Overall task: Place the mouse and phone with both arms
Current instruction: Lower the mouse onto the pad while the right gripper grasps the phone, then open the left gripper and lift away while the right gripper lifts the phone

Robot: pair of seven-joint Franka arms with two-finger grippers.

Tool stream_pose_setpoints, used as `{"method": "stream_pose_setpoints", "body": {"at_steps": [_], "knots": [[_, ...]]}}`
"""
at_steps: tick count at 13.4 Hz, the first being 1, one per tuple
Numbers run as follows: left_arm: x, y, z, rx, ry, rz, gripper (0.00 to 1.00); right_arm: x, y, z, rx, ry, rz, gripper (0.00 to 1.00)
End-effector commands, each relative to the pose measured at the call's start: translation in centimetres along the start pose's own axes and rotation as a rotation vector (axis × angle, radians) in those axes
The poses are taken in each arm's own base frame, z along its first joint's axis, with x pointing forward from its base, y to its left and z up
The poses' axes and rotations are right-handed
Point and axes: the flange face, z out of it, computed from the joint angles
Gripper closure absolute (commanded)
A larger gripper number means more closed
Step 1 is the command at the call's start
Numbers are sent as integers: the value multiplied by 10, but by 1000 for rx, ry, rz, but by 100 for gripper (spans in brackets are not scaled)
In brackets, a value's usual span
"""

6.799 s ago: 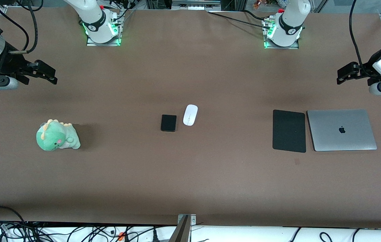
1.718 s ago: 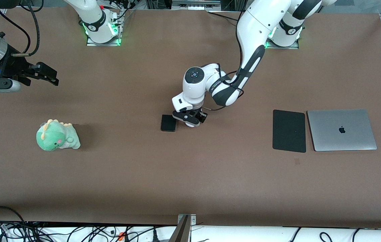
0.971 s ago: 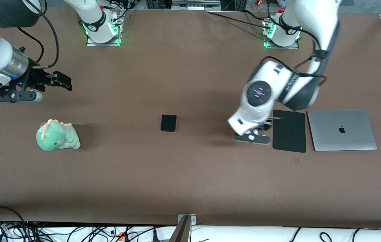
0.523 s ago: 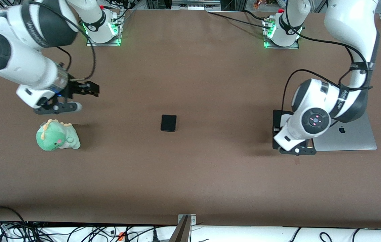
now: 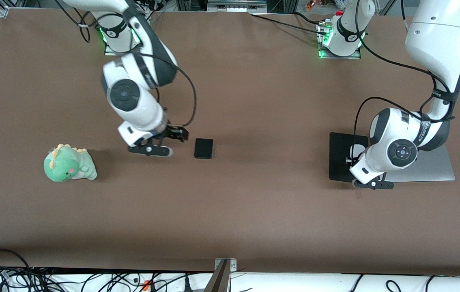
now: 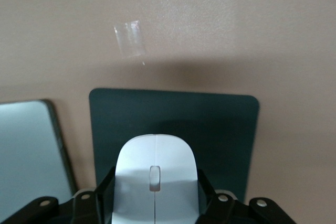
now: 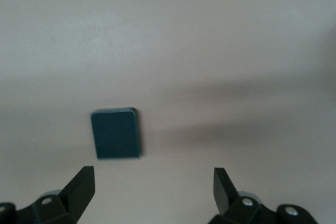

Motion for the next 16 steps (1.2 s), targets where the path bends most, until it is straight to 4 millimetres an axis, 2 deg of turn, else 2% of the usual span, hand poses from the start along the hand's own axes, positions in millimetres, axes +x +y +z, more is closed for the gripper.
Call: {"method": "stream_pose_setpoints", "body": {"at_steps": [1,3,4,5,6,8,10,12,13,16], "knots": [[-27,7,16,-24,78,45,70,-10,-38,61,30,47,69,0],[-33,0,32,-38,104,35,68,-21,-57,96,59,84,100,0],[-34,1,33,-33,108,43,68,-29,-67,112,66,101,93,0],[-35,2,33,-34,107,43,42,-37,-73,126,63,108,85,0],[-35,2,34,-34,105,41,0,-41,-75,135,59,112,81,0],[-34,0,32,-33,104,38,0,-40,-69,140,28,130,56,0],[-30,1,20,-30,122,32,0,-40,-67,142,10,137,36,0],[-27,0,-11,-3,83,33,0,-39,-66,141,0,141,24,0],[-21,-3,-34,17,41,29,0,-40,-65,143,-5,139,28,0],[-5,3,-100,33,-45,30,0,-55,-62,154,-25,119,21,0]]}}
